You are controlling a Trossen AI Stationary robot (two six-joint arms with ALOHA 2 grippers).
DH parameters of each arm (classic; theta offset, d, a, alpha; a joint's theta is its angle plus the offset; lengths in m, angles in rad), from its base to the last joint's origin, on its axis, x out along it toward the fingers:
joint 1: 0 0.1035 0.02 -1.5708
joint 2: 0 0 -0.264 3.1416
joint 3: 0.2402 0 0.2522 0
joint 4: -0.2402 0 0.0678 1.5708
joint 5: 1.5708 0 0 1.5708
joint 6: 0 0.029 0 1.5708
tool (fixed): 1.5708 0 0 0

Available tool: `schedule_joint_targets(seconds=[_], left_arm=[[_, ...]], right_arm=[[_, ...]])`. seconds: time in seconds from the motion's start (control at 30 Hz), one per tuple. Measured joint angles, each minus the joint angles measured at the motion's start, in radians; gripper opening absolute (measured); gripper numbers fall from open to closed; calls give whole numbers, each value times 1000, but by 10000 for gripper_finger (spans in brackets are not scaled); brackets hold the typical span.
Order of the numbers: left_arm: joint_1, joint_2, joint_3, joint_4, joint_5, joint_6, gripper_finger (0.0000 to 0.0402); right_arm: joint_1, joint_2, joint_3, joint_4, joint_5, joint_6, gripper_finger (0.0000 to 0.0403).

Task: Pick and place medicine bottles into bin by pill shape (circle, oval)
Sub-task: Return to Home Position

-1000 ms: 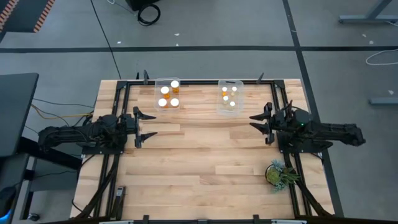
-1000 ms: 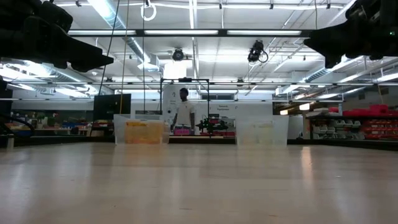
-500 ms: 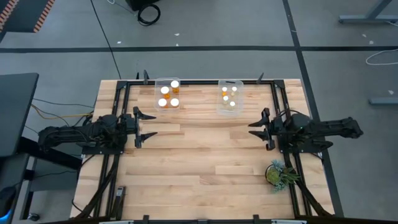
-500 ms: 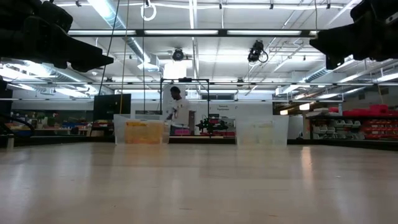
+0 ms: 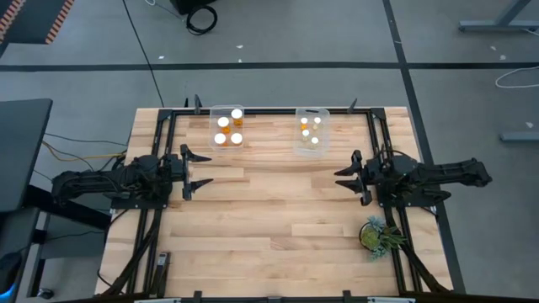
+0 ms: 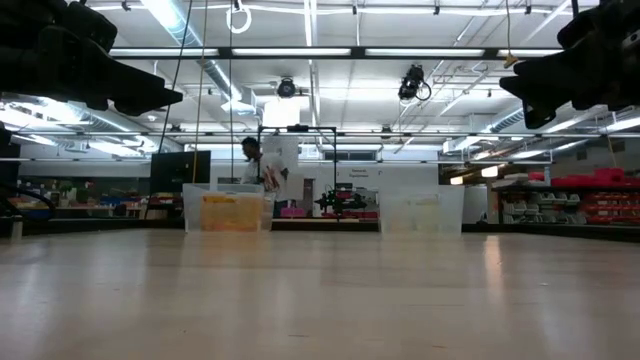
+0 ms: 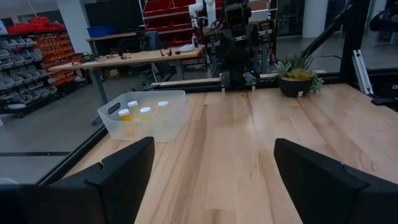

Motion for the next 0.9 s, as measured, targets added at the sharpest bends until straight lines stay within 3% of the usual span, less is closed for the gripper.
schedule_joint_targets(seconds=[0.2, 0.37, 0.9], left_arm=[[0, 0, 0, 0, 0, 0, 341], [0, 0, 0, 0, 0, 0, 341], [0, 0, 0, 0, 0, 0, 341]], right_arm=[[68, 0, 0, -4, 6, 40, 138], [120, 0, 1, -96, 93, 9, 138], [121, 27, 2, -104, 79, 12, 138]])
